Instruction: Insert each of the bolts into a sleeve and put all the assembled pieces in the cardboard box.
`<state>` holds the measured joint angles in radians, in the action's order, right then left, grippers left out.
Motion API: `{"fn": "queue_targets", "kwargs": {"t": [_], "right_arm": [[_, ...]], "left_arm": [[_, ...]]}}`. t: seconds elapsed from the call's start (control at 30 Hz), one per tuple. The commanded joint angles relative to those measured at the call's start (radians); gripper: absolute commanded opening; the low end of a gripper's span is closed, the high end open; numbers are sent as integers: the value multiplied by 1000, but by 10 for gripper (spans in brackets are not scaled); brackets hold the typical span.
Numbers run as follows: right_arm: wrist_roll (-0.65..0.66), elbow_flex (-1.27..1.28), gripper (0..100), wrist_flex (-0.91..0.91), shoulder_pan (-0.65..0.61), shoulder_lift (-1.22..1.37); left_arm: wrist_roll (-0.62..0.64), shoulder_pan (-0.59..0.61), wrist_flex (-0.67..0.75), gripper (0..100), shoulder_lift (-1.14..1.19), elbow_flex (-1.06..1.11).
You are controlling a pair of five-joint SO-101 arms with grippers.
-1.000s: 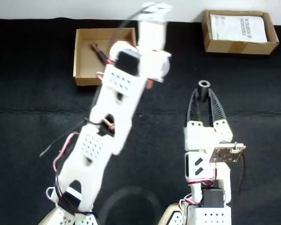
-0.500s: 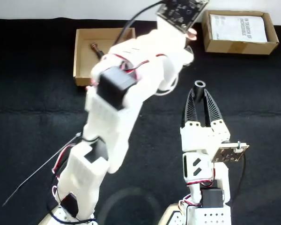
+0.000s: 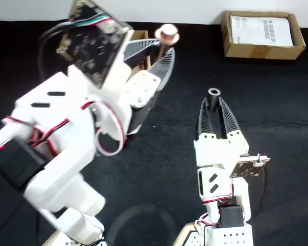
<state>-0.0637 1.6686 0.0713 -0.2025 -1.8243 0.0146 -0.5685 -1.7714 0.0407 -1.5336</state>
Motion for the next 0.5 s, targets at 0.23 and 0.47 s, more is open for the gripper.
{"fn": "queue_targets", "kwargs": {"t": [0.23,0.47], "right_arm": [[-2,136,6,5,-36,-2],[35,136,6,5,-36,-2]], "left_arm": [[-2,53,5,9,-415,616],[2,53,236,9,-545,964]]}}
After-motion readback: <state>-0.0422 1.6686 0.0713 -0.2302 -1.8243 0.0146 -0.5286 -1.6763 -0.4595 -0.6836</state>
